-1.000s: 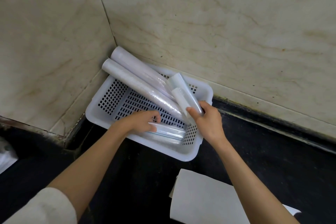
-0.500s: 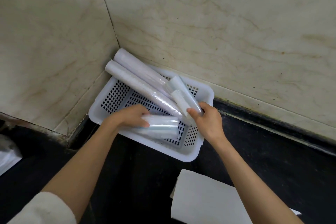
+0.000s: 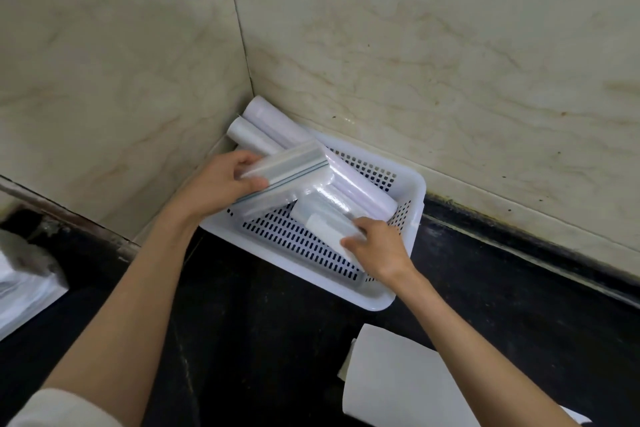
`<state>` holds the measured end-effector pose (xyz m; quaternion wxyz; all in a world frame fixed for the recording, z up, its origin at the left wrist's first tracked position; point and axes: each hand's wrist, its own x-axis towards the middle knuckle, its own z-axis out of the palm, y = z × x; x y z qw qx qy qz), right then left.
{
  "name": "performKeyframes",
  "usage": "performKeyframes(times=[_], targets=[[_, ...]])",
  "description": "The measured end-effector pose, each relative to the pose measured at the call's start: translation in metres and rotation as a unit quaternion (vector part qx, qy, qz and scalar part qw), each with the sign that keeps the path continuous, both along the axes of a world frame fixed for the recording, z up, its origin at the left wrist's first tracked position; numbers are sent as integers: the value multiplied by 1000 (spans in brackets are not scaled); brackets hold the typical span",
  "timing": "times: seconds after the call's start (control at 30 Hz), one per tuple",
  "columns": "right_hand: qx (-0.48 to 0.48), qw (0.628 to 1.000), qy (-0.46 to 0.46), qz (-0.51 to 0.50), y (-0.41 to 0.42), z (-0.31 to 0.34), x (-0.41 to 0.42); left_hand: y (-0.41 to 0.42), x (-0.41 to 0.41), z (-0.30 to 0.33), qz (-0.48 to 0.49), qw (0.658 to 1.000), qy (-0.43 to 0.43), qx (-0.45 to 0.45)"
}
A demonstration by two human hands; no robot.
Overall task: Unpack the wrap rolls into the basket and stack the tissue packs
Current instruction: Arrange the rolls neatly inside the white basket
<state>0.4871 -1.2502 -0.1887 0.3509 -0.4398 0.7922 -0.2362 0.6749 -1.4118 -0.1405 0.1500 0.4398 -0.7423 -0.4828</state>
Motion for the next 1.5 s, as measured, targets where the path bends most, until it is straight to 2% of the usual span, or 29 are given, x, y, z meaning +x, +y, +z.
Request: performKeyframes(times=[0.2,0.37,0.63,0.77,0.9,0.93,1.0,1.13,1.27,1.5], targets=[[102,993,-19,58,-14,-7,7,-1,-9,1,-1,1000,11,-12],[170,981,16,89,-20,-21,11,0,-9,-12,-49,997,-50,-26],[177,967,100,156,-14,-16,14,-2,-13,-28,-114,986,-118,-8],[152,970,122,147,-6,5,3,9,-25,-34,-189,967,-170,3],[46,984,162,53,9,24,-8,28,-45,-52,-240,948,-208,13],[18,984,173,47,12,27,-8,33,-51,-58,-240,947,-213,12],[-6,978,187,97,17,25,-8,41,-61,-68,-226,947,-228,-14],[36,945,245,212,23,11,-8,47,-66,-75,-218,937,-263,-71],[43,927,292,232,23,1,-4,41,-55,-73,-211,942,-250,-74],[54,924,304,225,22,-3,-4,48,-55,-73,-231,933,-268,-65]])
